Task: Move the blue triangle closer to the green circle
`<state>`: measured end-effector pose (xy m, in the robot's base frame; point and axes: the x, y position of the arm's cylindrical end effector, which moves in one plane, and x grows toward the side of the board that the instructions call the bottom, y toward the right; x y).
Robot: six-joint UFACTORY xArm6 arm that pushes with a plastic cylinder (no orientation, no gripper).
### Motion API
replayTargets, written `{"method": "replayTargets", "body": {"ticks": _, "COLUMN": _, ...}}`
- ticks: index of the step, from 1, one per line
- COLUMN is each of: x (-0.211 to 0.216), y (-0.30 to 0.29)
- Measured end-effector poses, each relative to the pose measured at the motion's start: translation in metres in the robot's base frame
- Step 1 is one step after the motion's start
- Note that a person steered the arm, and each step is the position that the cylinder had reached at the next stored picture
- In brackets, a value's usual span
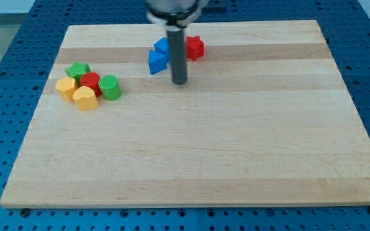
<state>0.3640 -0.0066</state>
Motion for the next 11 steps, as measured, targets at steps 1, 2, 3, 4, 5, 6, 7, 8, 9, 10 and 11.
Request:
{"method": "replayTargets", "body": {"ticks": 1, "x": -0.032, "y": 0.021}}
{"method": "replayTargets", "body": {"ticks": 2, "x": -0.040, "y": 0.009}}
{"method": "replayTargets", "body": {"ticks": 3, "x": -0.050, "y": -0.018}}
{"method": "replayTargets", "body": {"ticks": 4, "x": -0.054, "y": -0.047}}
{"method": "replayTargets", "body": {"ticks": 5, "x": -0.054, "y": -0.070}}
{"method": "replayTargets", "body": {"ticks": 6, "x": -0.048, "y": -0.083}}
{"method": "replayTargets", "body": {"ticks": 7, "x": -0.041, "y": -0.095}}
{"method": "replayTargets", "body": {"ticks": 8, "x": -0.031, "y": -0.103}}
{"method": "replayTargets", "body": {"ticks": 9, "x": -0.019, "y": -0.104}}
{"method": "replayTargets", "body": {"ticks": 10, "x": -0.017, "y": -0.104}}
{"method": "replayTargets", "body": {"ticks": 11, "x": -0.007, "y": -0.103}}
